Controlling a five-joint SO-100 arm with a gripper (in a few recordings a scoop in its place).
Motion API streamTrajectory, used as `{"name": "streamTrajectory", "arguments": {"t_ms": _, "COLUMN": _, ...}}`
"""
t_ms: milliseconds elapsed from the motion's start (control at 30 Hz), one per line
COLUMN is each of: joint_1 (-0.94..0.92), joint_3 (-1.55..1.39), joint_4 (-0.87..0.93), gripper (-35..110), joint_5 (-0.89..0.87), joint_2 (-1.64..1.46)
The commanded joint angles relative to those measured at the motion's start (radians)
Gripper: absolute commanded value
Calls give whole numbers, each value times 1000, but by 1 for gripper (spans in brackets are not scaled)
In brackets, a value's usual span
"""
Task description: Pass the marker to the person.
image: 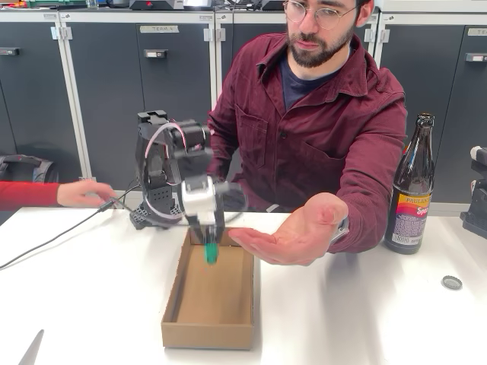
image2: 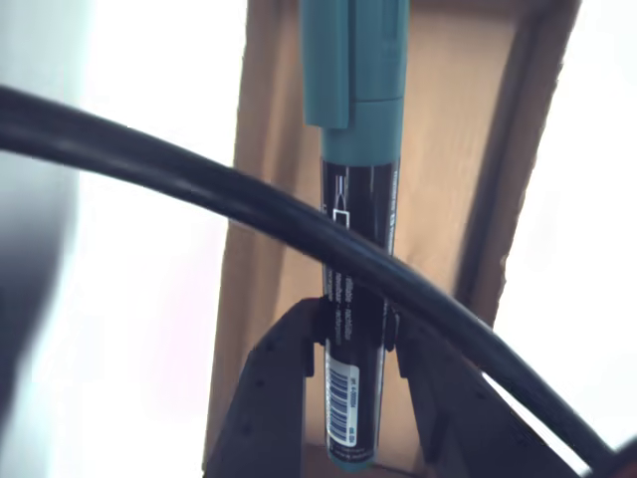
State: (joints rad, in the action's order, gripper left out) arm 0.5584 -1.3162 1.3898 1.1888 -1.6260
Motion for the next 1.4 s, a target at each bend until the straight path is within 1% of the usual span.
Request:
{"name": "streamTrajectory", "arguments": {"t_ms": 0, "joint_1": 6, "joint_3": 81, "joint_4": -23, "gripper": -5, "joint_5": 28, "joint_2": -133}}
{"name": "streamTrajectory", "arguments": {"t_ms": 133, "joint_1": 2, "joint_3": 114, "joint_4": -75, "gripper": -5, "joint_5": 91, "joint_2": -190}}
{"name": "streamTrajectory", "arguments": {"t_ms": 300, "joint_1": -38, "joint_3": 222, "joint_4": -130, "gripper": -5, "joint_5": 153, "joint_2": -143}}
{"name": "streamTrajectory", "arguments": {"t_ms": 500, "joint_1": -75, "joint_3": 357, "joint_4": -313, "gripper": -5, "joint_5": 144, "joint_2": -9}}
{"name": "streamTrajectory", "arguments": {"t_ms": 633, "joint_1": -80, "joint_3": 426, "joint_4": -399, "gripper": -5, "joint_5": 144, "joint_2": 83}}
{"name": "streamTrajectory", "arguments": {"t_ms": 833, "joint_1": -48, "joint_3": 529, "joint_4": -446, "gripper": -5, "joint_5": 109, "joint_2": 184}}
{"name": "streamTrajectory", "arguments": {"t_ms": 1033, "joint_1": -25, "joint_3": 595, "joint_4": -509, "gripper": -5, "joint_5": -58, "joint_2": 278}}
{"name": "streamTrajectory", "arguments": {"t_ms": 1233, "joint_1": -3, "joint_3": 522, "joint_4": -647, "gripper": -5, "joint_5": -281, "joint_2": 307}}
{"name": "streamTrajectory", "arguments": {"t_ms": 1367, "joint_1": 11, "joint_3": 463, "joint_4": -689, "gripper": -5, "joint_5": -414, "joint_2": 304}}
